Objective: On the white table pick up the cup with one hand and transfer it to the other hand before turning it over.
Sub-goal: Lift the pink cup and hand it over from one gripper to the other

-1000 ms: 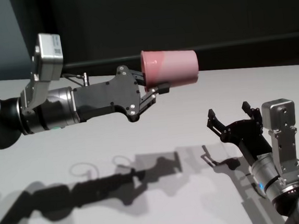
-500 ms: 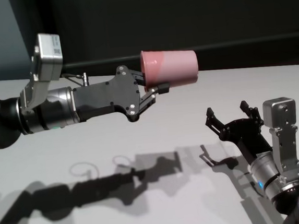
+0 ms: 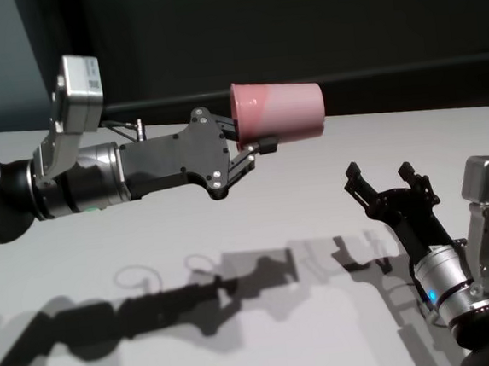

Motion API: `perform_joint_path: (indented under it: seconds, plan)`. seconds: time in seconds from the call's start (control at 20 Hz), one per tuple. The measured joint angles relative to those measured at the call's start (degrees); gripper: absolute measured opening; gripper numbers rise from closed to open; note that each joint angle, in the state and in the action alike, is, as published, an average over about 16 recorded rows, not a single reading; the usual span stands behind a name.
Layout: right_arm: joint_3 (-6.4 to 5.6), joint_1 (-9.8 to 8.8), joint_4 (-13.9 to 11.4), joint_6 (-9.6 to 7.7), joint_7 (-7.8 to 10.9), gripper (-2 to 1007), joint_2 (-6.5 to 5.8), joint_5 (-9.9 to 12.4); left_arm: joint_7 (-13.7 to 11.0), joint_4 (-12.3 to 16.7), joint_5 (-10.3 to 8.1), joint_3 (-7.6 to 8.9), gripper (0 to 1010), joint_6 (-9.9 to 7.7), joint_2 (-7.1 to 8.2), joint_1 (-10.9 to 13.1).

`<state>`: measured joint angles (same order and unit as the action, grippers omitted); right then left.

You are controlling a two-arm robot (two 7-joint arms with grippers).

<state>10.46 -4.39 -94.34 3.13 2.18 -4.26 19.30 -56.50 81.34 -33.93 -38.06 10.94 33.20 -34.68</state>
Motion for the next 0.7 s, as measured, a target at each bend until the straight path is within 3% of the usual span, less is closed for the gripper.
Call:
perform_joint_path:
  seconds: [0.35, 0.7]
  plan:
    - [-1.85, -0.48, -0.86, 0.4, 3.93, 1002, 2.06, 6.0, -0.01, 0.0, 0.0, -0.01, 37, -0.02, 0.0, -0.02]
    - [-2.63, -0.06, -1.15, 0.49, 8.85, 1002, 3.13, 13.35, -0.01, 0.01, 0.0, -0.01, 37, -0.03, 0.0, -0.02]
